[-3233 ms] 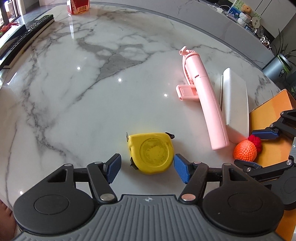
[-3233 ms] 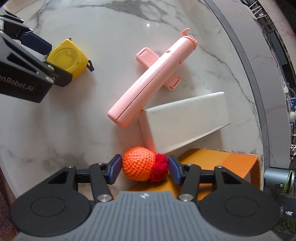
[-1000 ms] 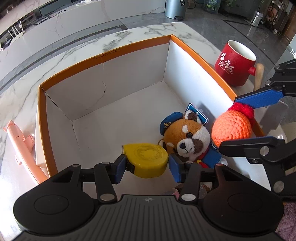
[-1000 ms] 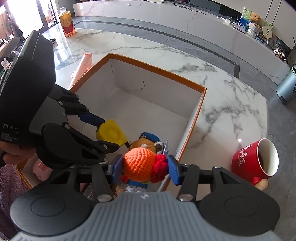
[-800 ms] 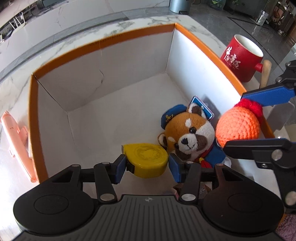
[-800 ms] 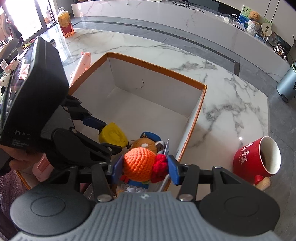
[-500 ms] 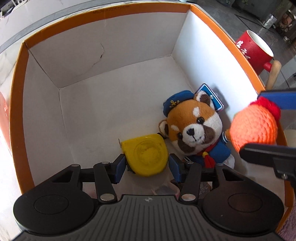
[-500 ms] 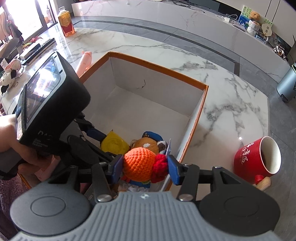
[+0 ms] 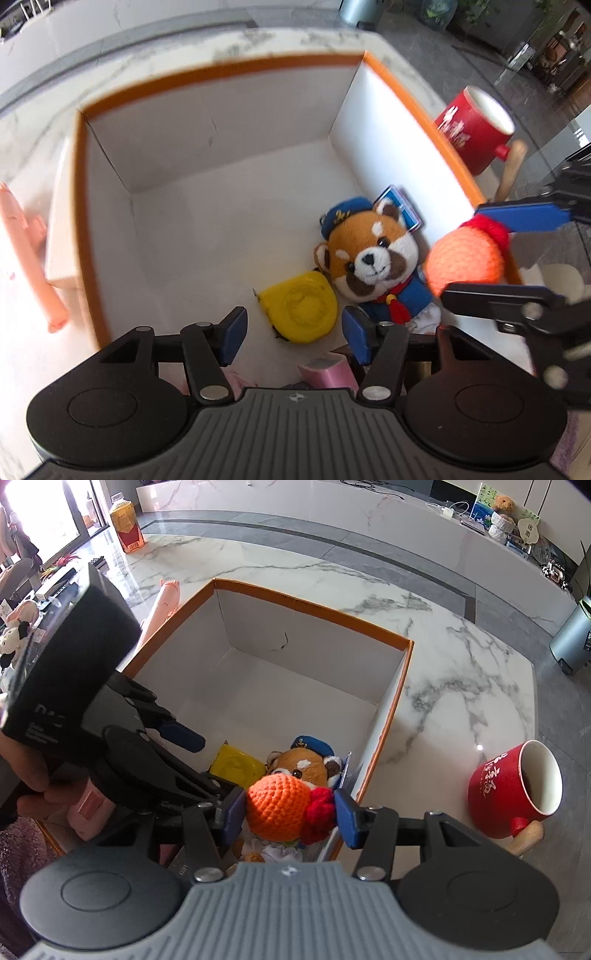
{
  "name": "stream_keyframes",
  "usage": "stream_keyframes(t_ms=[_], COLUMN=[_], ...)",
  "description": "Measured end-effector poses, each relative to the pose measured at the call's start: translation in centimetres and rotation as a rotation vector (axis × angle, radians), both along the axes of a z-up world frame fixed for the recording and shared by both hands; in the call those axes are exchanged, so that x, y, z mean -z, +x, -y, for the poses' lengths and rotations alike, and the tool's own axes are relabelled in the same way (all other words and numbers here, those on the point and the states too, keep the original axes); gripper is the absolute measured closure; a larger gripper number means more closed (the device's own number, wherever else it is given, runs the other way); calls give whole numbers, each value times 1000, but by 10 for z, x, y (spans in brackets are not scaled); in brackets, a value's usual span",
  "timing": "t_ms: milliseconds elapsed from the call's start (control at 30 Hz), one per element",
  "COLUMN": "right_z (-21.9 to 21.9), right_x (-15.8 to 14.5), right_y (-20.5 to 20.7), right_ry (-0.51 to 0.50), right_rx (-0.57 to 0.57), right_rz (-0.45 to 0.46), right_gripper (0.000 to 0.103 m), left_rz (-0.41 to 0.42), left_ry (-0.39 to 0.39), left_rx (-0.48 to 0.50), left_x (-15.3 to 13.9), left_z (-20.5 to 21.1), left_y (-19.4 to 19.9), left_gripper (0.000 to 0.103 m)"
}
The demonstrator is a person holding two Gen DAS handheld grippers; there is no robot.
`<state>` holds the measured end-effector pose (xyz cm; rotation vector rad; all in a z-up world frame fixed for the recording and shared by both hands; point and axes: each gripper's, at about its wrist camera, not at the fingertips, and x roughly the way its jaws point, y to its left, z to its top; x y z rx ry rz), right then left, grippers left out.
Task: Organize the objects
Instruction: 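Lower the tape measure with the left gripper while the right lowers the crochet ball, releasing both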
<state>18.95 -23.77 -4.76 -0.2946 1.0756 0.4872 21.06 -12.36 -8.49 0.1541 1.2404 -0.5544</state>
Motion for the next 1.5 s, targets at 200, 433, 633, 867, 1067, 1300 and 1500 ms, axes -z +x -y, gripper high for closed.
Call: stream_keyframes(t_ms=[200, 433, 633, 867, 1067, 1300, 1500], right_z=[-12, -52, -76, -82, -84, -88, -87], right_x=[-8, 4, 38, 69, 79, 75, 61], right_y=[2, 14, 39, 56, 56, 58, 61], right_ry=[58, 119, 138, 171, 168, 140, 179], right_rx=[-20, -68, -24, 72, 118, 117, 89], right_rz=[9, -18, -100, -232, -304, -314, -266], right_gripper=[50, 49, 49, 49, 49, 42, 51], left_rz=[155, 239, 224, 199, 206, 191, 179], left_ry=[-46, -16, -8, -40, -44, -59, -66], left_rx=[-20, -131, -210, -222, -217, -225, -231], left_x=[-56, -75, -59, -46, -42, -41, -40], left_z=[-23, -57, -86, -98, -97, -103, -103], left_y=[-12, -3, 4, 6, 7, 7, 9], left_gripper=[39, 40, 48, 51, 55, 54, 55])
